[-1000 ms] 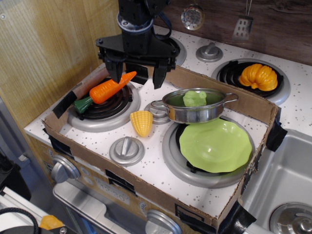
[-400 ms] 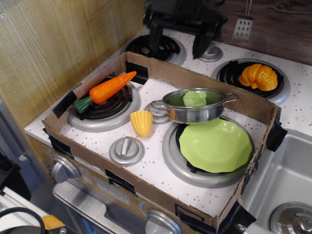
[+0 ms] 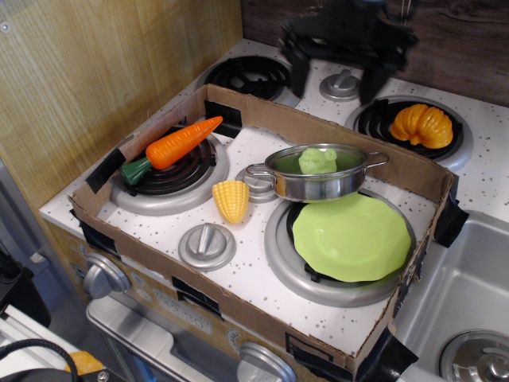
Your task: Take broccoli out of pan
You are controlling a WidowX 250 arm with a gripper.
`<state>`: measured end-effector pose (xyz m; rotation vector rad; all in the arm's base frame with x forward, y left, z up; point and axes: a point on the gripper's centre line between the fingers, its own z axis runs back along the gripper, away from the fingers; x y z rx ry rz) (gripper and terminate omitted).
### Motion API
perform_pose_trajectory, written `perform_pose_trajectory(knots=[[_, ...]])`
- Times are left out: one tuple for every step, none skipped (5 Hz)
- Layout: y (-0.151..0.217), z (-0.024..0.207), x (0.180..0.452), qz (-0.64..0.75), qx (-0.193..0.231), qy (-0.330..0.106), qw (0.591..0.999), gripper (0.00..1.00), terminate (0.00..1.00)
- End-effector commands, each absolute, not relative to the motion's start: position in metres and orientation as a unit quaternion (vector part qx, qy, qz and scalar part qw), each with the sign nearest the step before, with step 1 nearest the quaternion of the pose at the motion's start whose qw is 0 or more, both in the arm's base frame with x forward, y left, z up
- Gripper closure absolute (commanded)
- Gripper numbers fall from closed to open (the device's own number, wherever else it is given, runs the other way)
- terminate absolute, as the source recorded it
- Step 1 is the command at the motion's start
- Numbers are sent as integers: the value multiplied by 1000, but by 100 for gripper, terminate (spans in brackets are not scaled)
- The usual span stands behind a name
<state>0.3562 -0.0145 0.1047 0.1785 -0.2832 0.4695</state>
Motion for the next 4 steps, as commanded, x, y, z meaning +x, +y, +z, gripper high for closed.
perform_pose_trajectory(knots=[[-21, 82, 365, 254, 50, -171, 951, 0, 0], [-19, 69, 365, 259, 42, -162, 951, 0, 0], [-15, 61, 366, 264, 41, -165, 950, 0, 0], [-14, 55, 365, 267, 35, -165, 949, 0, 0]])
